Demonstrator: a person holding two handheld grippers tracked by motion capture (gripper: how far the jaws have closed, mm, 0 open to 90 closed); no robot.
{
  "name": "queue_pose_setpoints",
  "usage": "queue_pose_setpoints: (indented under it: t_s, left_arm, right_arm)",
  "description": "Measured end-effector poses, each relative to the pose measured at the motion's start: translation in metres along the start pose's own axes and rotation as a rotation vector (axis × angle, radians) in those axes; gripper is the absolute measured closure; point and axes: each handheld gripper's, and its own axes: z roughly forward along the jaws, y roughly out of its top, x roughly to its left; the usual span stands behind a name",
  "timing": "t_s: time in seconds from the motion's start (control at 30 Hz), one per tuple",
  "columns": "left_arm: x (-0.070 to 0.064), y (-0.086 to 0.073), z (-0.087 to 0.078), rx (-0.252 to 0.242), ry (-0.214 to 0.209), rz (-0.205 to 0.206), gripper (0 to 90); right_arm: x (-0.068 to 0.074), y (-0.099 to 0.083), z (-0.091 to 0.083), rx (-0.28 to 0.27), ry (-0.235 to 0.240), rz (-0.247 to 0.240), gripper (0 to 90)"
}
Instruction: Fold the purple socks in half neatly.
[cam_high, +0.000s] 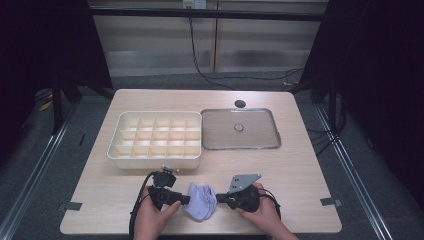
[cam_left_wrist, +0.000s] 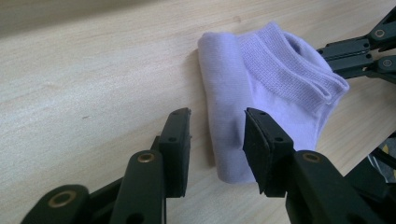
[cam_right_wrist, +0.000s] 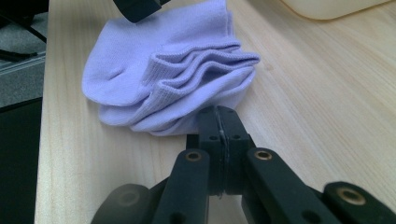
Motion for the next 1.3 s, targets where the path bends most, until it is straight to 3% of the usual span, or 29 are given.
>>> queue_pose_setpoints:
  t_s: [1.3]
  left_arm:
    - [0.003,-0.005,0.011,0.021,-0.043,-0.046,64.1]
  right_arm:
    - [0.000,0.000,0.000,0.000,0.001,-0.002,89.5]
